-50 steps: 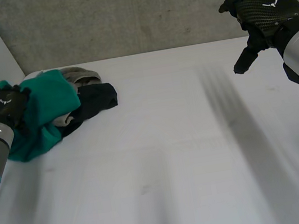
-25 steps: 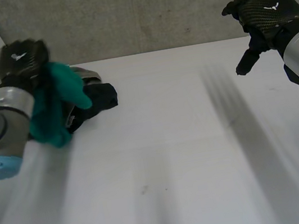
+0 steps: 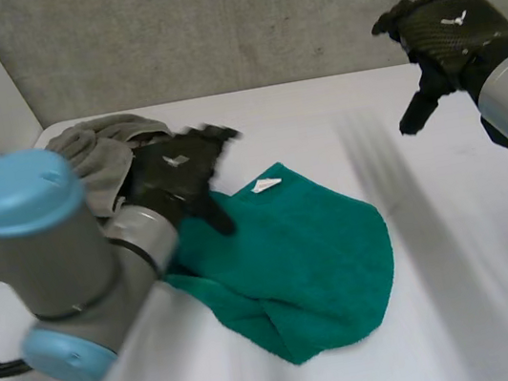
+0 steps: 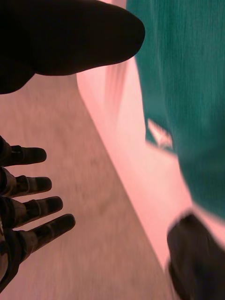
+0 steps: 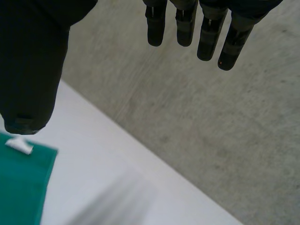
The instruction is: Fold the laundry.
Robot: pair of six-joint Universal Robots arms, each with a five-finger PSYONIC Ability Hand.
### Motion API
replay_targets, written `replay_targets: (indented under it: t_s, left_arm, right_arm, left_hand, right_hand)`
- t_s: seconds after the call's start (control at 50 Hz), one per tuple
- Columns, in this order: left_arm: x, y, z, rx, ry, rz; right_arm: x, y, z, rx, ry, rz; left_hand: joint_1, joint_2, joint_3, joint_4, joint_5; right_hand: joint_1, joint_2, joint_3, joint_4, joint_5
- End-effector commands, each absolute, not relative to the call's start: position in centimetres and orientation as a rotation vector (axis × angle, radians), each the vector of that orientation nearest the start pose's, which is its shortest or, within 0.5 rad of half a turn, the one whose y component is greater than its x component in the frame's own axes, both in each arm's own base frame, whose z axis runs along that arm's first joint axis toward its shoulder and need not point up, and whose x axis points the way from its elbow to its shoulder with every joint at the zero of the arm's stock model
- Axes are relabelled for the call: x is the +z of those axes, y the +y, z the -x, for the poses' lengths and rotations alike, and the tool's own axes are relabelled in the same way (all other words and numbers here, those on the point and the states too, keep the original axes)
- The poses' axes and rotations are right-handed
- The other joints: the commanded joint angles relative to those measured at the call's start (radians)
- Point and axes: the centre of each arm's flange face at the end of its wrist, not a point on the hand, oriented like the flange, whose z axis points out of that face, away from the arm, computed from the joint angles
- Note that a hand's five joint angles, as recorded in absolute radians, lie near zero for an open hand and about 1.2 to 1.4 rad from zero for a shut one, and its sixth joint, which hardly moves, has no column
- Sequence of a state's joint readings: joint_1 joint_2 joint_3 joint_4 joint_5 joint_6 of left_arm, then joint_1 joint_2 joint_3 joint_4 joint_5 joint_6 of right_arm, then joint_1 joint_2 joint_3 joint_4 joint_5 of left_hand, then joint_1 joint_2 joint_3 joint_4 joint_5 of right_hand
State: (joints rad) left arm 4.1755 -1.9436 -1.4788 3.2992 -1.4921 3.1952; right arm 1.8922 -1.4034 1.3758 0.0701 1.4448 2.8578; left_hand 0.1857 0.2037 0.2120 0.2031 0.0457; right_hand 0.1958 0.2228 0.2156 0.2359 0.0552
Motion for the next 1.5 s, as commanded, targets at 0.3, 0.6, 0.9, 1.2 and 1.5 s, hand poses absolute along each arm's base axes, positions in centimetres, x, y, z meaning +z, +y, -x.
replay_targets:
  t_s: [0.3,0.6,0.9,1.2,1.5]
  left_arm:
    - [15.7,-28.9,26.2,-1.909,2.369,-1.25]
    - [14.4,-29.7,27.1,-1.994,2.266,-1.27]
    - [11.9,-29.9,29.0,-1.958,2.296,-1.344]
    - [17.9,-28.2,29.4,-2.064,2.214,-1.325]
    - [31.9,-20.9,27.2,-2.549,2.058,-1.095]
  right_arm:
    - [20.3,-22.2,-28.4,-1.599,2.219,1.346]
    - [16.2,-19.7,-28.1,-1.532,2.235,1.259]
    - [13.6,-19.0,-28.7,-1.512,2.278,1.21]
    - [18.7,-21.6,-28.5,-1.779,2.223,1.143]
    - [34.4,-28.4,-25.4,-2.412,1.954,1.158]
  left_hand:
    - [0.172,0.154,0.145,0.154,0.137]
    - [0.28,0.262,0.254,0.263,0.246]
    - [0.905,0.887,0.878,0.887,0.87]
    - [1.211,1.193,1.184,1.193,1.176]
    - [1.211,1.193,1.184,1.193,1.176]
  right_hand:
    - [-0.021,-0.048,-0.041,-0.061,-0.055]
    - [-0.021,-0.048,-0.041,-0.061,-0.055]
    - [0.009,-0.018,-0.011,-0.031,-0.025]
    - [1.2,1.173,1.181,1.16,1.167]
    - [1.2,1.173,1.181,1.16,1.167]
